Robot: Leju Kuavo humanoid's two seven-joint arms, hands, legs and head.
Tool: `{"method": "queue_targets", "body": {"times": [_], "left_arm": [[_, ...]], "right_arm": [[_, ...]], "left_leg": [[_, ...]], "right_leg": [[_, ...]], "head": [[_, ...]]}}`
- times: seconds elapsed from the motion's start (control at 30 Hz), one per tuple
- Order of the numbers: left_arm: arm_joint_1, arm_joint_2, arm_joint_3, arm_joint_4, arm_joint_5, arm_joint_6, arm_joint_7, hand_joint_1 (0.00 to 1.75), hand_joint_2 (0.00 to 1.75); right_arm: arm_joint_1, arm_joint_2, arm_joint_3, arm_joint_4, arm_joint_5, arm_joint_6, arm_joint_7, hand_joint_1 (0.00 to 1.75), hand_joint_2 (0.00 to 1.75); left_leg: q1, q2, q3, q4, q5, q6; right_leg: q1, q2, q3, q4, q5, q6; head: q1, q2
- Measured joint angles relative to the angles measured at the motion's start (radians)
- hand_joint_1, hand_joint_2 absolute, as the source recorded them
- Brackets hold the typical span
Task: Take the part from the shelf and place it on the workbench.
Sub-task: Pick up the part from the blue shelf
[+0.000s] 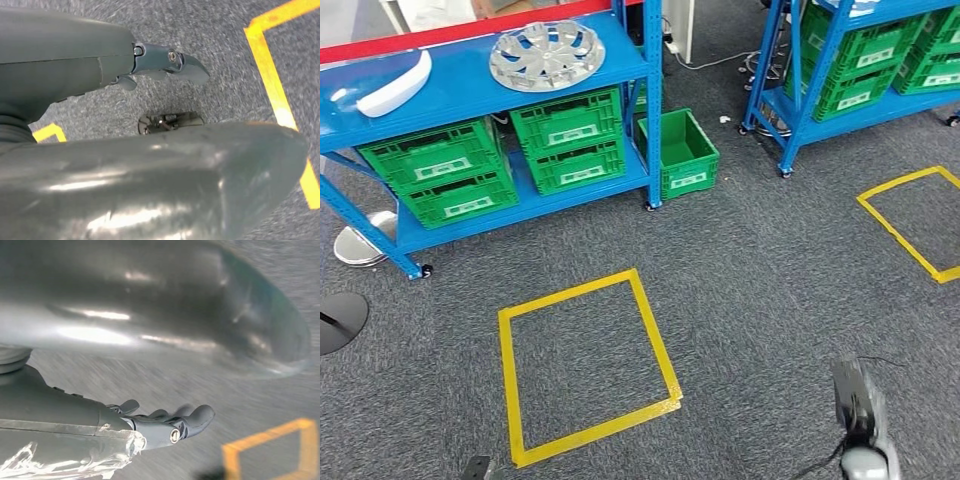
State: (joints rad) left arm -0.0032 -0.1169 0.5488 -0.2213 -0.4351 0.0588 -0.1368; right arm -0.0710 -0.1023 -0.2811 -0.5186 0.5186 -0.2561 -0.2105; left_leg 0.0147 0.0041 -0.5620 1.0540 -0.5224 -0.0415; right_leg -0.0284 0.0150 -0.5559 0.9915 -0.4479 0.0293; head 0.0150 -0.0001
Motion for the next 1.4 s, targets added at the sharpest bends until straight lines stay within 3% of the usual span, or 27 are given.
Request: {"method": "queue_targets", "body": {"times": [0.07,0.2,0.27,0.3,0.33,0.4,0.43,0.5,0.57,0.6,0.63,0.67,0.7,0.77,0.8,0.87,0.97,1.03,1.1,1.13,1.17,1.2,1.27,1.3,1.33,1.4], "left_arm": [[0.0,0.0,0.0,0.0,-0.005,-0.002,0.003,0.0,0.0],[0.0,0.0,0.0,0.0,-0.005,-0.002,0.003,0.0,0.0],[0.001,0.002,0.0,0.0,-0.011,-0.004,0.006,0.0,0.0],[0.002,0.004,0.0,0.0,-0.016,-0.007,0.008,0.0,0.0],[0.001,0.008,0.0,0.0,-0.027,-0.012,0.011,0.0,0.0],[-0.004,0.014,-0.001,0.001,-0.051,-0.021,0.017,0.0,0.0],[-0.008,0.017,-0.002,0.002,-0.061,-0.024,0.02,0.0,0.0],[-0.012,0.021,-0.002,0.002,-0.068,-0.026,0.021,0.0,0.0],[-0.016,0.025,-0.002,0.002,-0.07,-0.028,0.021,0.0,0.0],[-0.017,0.026,-0.002,0.002,-0.072,-0.029,0.02,0.0,0.0],[-0.017,0.027,-0.002,0.002,-0.075,-0.029,0.02,0.0,0.0],[-0.016,0.027,-0.002,0.002,-0.077,-0.03,0.02,0.0,0.0],[-0.015,0.027,-0.002,0.002,-0.079,-0.03,0.02,0.0,0.0],[-0.014,0.028,-0.002,0.002,-0.083,-0.03,0.02,0.0,0.0],[-0.015,0.028,-0.002,0.002,-0.084,-0.03,0.02,0.0,0.0],[-0.016,0.028,-0.002,0.003,-0.087,-0.031,0.023,0.0,0.0],[-0.016,0.028,-0.002,0.003,-0.094,-0.031,0.029,0.0,0.0],[-0.016,0.028,-0.002,0.003,-0.1,-0.03,0.032,0.0,0.0],[-0.015,0.027,-0.002,0.003,-0.104,-0.031,0.033,0.0,0.0],[-0.014,0.027,-0.002,0.003,-0.106,-0.032,0.033,0.0,0.0],[-0.014,0.027,-0.002,0.003,-0.107,-0.033,0.033,0.0,0.0],[-0.014,0.027,-0.002,0.003,-0.109,-0.033,0.033,0.0,0.0],[-0.014,0.025,-0.002,0.003,-0.111,-0.035,0.033,0.0,0.0],[-0.015,0.023,-0.002,0.004,-0.113,-0.035,0.033,0.0,0.0],[-0.015,0.021,-0.002,0.004,-0.115,-0.036,0.034,0.0,0.0],[-0.015,0.019,-0.001,0.005,-0.12,-0.036,0.035,0.0,0.0]], "right_arm": [[-0.003,-0.004,0.007,-0.034,0.024,0.014,0.013,0.0,0.0],[-0.004,-0.005,0.008,-0.036,0.025,0.016,0.014,0.0,0.0],[-0.011,-0.014,0.031,-0.101,0.057,0.048,0.031,0.0,0.0],[-0.02,-0.022,0.056,-0.153,0.08,0.076,0.04,0.0,0.0],[-0.053,-0.036,0.115,-0.228,0.109,0.123,0.039,0.0,0.0],[-0.143,-0.056,0.247,-0.328,0.144,0.2,0.016,0.0,0.0],[-0.195,-0.062,0.314,-0.36,0.157,0.231,0.004,0.0,0.0],[-0.267,-0.062,0.392,-0.37,0.164,0.252,0.003,0.0,0.0],[-0.33,-0.061,0.465,-0.371,0.164,0.264,0.012,0.0,0.0],[-0.351,-0.06,0.496,-0.371,0.162,0.267,0.019,0.0,0.0],[-0.365,-0.06,0.524,-0.371,0.158,0.268,0.025,0.0,0.0],[-0.376,-0.059,0.546,-0.371,0.153,0.268,0.027,0.0,0.0],[-0.386,-0.059,0.565,-0.372,0.148,0.268,0.028,0.0,0.0],[-0.415,-0.059,0.602,-0.373,0.143,0.265,0.027,0.0,0.0],[-0.431,-0.058,0.622,-0.373,0.142,0.262,0.029,0.0,0.0],[-0.455,-0.055,0.656,-0.376,0.141,0.253,0.036,0.0,0.0],[-0.47,-0.05,0.688,-0.385,0.142,0.248,0.04,0.0,0.0],[-0.481,-0.05,0.71,-0.394,0.143,0.247,0.042,0.0,0.0],[-0.488,-0.05,0.735,-0.406,0.145,0.248,0.046,0.0,0.0],[-0.488,-0.05,0.749,-0.413,0.149,0.249,0.049,0.0,0.0],[-0.489,-0.05,0.762,-0.421,0.152,0.25,0.052,0.0,0.0],[-0.492,-0.05,0.774,-0.429,0.156,0.251,0.055,0.0,0.0],[-0.502,-0.049,0.792,-0.442,0.161,0.253,0.061,0.0,0.0],[-0.51,-0.049,0.799,-0.446,0.163,0.254,0.065,0.0,0.0],[-0.519,-0.049,0.806,-0.45,0.166,0.255,0.069,0.0,0.0],[-0.534,-0.05,0.823,-0.454,0.171,0.255,0.078,0.0,0.0]], "left_leg": [[-0.001,0.0,-0.029,0.054,-0.026,0.0],[-0.001,0.0,-0.033,0.06,-0.028,0.0],[-0.001,0.0,-0.089,0.149,-0.047,0.003],[-0.002,-0.001,-0.116,0.178,-0.035,0.006],[-0.003,-0.001,-0.117,0.139,0.009,0.011],[-0.007,-0.001,-0.068,-0.022,0.11,0.025],[-0.007,-0.001,-0.043,-0.088,0.138,0.032],[-0.005,0.0,-0.034,-0.093,0.134,0.043],[-0.006,0.001,-0.025,-0.094,0.127,0.052],[-0.007,0.0,-0.02,-0.094,0.123,0.055],[-0.008,-0.002,-0.014,-0.094,0.118,0.056],[-0.008,-0.005,-0.006,-0.094,0.113,0.056],[-0.008,-0.008,0.003,-0.094,0.108,0.055],[-0.009,-0.011,0.019,-0.093,0.097,0.049],[-0.011,-0.012,0.022,-0.092,0.092,0.044],[-0.012,-0.011,0.022,-0.093,0.088,0.033],[-0.01,-0.01,0.016,-0.084,0.077,0.016],[-0.008,-0.01,-0.027,0.0,0.031,0.005],[-0.006,-0.01,-0.105,0.138,-0.024,-0.003],[-0.005,-0.01,-0.136,0.185,-0.03,-0.005],[-0.005,-0.01,-0.15,0.196,-0.015,-0.008],[-0.004,-0.009,-0.146,0.169,0.019,-0.01],[0.002,-0.009,-0.095,0.042,0.107,-0.016],[0.004,-0.011,-0.068,-0.021,0.132,-0.014],[0.006,-0.012,-0.05,-0.062,0.144,-0.01],[0.005,-0.015,-0.037,-0.088,0.138,0.01]], "right_leg": [[0.001,0.0,0.0,0.0,-0.001,-0.003],[0.001,0.0,0.0,0.0,-0.001,-0.003],[0.004,0.003,0.005,0.0,-0.006,-0.006],[0.005,0.006,0.011,0.0,-0.01,-0.008],[0.009,0.014,0.024,-0.002,-0.021,-0.003],[0.012,0.026,0.049,-0.012,-0.039,0.015],[0.014,0.024,0.056,-0.012,-0.048,0.026],[0.013,0.005,0.028,0.046,-0.077,0.034],[0.015,-0.007,-0.052,0.191,-0.132,0.037],[0.015,-0.007,-0.094,0.26,-0.148,0.038],[0.015,-0.007,-0.124,0.3,-0.146,0.037],[0.016,-0.007,-0.135,0.297,-0.122,0.034],[0.017,-0.007,-0.127,0.252,-0.079,0.031],[0.022,-0.009,-0.08,0.11,0.013,0.019],[0.024,-0.01,-0.059,0.051,0.04,0.014],[0.029,-0.009,-0.042,0.004,0.05,0.007],[0.025,-0.005,-0.039,-0.007,0.049,-0.003],[0.019,-0.006,-0.034,-0.013,0.049,-0.009],[0.018,-0.006,-0.032,-0.013,0.046,-0.013],[0.017,-0.006,-0.03,-0.013,0.043,-0.012],[0.016,-0.005,-0.026,-0.013,0.04,-0.011],[0.014,-0.004,-0.02,-0.012,0.035,-0.008],[0.009,-0.003,-0.007,-0.012,0.026,0.002],[0.01,-0.001,-0.003,-0.009,0.02,0.008],[0.011,0.001,-0.001,-0.009,0.016,0.014],[0.013,0.004,0.001,-0.012,0.013,0.024]], "head": [[-0.002,0.0],[-0.002,0.0],[-0.001,0.0],[-0.001,0.0],[-0.002,0.0],[-0.006,0.0],[-0.006,0.0],[-0.004,0.0],[-0.002,0.0],[-0.002,0.0],[-0.002,0.0],[-0.002,0.0],[-0.002,0.0],[-0.002,0.0],[-0.002,0.0],[-0.003,0.0],[-0.004,0.0],[-0.005,0.0],[-0.006,0.0],[-0.006,0.0],[-0.006,0.0],[-0.006,0.0],[-0.007,0.0],[-0.01,0.0],[-0.01,0.0],[-0.011,0.0]]}}
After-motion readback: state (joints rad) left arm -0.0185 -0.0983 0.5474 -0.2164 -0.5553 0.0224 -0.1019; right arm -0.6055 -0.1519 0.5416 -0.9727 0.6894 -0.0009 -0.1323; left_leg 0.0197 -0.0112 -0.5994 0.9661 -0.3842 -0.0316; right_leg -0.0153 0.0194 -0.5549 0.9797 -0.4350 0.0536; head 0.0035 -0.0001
